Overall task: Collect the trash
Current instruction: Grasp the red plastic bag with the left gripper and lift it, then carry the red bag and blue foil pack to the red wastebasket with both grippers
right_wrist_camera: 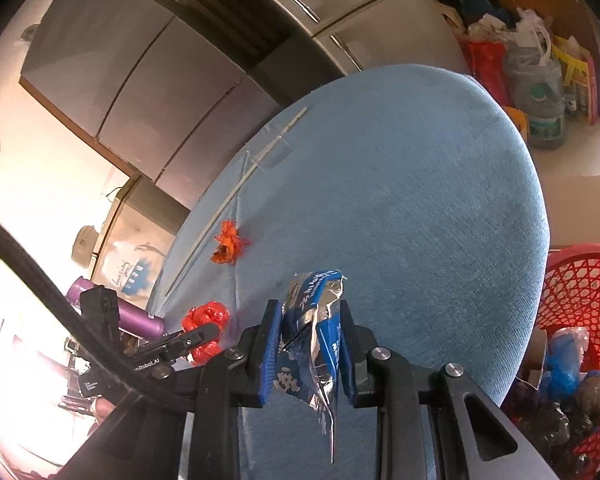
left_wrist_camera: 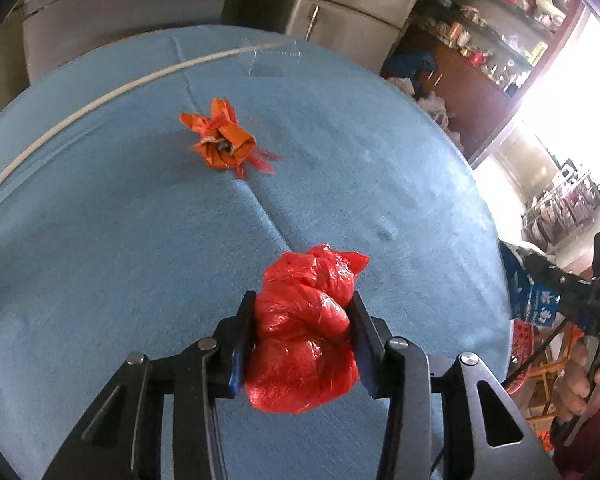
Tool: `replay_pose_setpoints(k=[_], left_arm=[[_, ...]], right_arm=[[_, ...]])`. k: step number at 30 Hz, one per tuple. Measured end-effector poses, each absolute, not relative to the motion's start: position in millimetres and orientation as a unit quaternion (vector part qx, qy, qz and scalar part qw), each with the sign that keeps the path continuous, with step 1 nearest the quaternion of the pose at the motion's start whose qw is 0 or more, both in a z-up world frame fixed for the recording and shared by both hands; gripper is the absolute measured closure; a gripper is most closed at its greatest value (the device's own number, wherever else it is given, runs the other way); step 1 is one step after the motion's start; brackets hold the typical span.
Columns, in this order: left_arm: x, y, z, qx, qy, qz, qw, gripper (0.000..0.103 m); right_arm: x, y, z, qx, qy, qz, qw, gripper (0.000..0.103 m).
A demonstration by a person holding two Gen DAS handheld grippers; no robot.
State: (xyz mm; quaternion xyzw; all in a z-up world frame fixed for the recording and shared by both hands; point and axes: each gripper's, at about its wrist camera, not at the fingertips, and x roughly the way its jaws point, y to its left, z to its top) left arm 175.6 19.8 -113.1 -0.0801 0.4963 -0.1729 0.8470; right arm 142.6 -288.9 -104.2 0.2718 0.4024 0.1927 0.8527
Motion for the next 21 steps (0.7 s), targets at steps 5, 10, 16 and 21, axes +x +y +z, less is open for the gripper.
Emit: replay_pose_setpoints(k=[5,10,16,21], left_arm=[[154,23,-89,-0.076,0.474,-0.159,0.863,0.058],[133,15,-55,-0.054,0.441,-0.139,0.885,0.058],[107,0,-23,-0.009,0.408,-0.123,0.904,0.058],[88,-11,-8,0.021,0.391,-0.125,0.912,0.058]], right_arm=[[131,-286,-92,0.26,0.392,0.196,0.86,0.075],[118,-282,-72,0.247,0.37,0.2,0.873,0.075],[101,-280,-51,0.233,0.349,0.204,0.885,0.075],[86,-276,-35,0.209,0.331,0.199,0.898,0.075]])
